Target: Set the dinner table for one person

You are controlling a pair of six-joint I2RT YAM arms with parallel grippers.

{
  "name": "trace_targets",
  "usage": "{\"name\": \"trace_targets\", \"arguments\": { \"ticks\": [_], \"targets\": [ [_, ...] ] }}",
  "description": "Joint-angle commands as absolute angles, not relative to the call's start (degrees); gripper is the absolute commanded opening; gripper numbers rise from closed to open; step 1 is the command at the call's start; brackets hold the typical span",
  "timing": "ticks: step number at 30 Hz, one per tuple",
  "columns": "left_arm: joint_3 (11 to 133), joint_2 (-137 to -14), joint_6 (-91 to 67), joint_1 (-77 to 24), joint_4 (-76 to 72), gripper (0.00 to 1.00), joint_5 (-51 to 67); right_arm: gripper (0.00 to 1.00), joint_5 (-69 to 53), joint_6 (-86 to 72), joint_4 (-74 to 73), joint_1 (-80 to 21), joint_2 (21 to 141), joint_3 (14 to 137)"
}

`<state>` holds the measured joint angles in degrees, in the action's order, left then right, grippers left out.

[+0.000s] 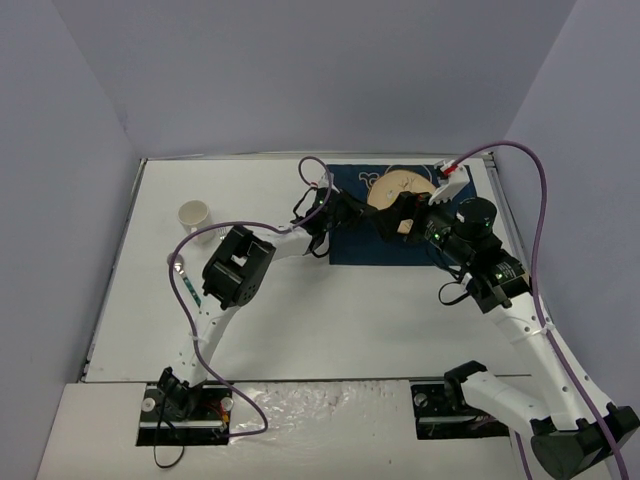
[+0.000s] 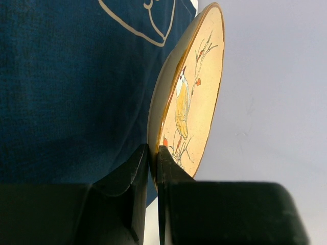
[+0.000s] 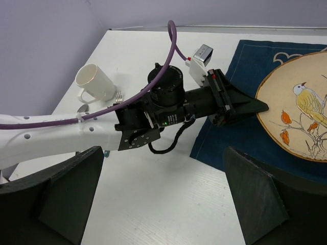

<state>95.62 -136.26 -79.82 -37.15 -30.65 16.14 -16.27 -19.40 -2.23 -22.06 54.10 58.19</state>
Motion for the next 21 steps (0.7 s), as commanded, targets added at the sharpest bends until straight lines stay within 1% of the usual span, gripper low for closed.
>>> {"name": "trace_targets", "arguments": {
  "ticks": [1, 21],
  "targets": [
    [102.27, -132.45, -83.41, -37.03, -43.54, 0.0, 17.14, 1.0, -16.0, -19.07, 0.91, -21.59, 54.23, 60.03],
    [110.48, -139.32, -83.06, -37.15, -38.99, 0.0, 15.73, 1.0, -15.94, -19.78, 0.73, -21.45, 53.17, 58.71]
  ]
}}
